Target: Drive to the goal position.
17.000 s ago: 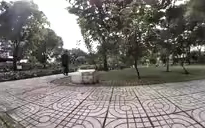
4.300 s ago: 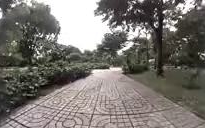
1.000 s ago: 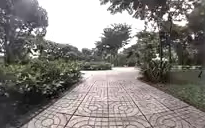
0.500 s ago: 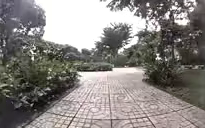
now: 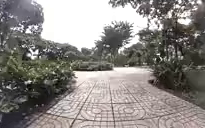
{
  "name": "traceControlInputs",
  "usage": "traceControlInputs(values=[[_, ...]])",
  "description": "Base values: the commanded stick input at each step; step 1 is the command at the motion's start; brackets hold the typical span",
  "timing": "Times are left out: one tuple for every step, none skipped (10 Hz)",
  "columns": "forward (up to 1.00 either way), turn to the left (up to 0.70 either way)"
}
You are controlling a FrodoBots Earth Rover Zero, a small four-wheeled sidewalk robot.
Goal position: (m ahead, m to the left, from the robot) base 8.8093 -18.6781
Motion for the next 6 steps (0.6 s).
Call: traceControlInputs(values=[[1.0, 0.0], [1.0, 0.0], [1.0, 0.0], [1.0, 0.0], [1.0, -0.05], [1.0, -0.27]])
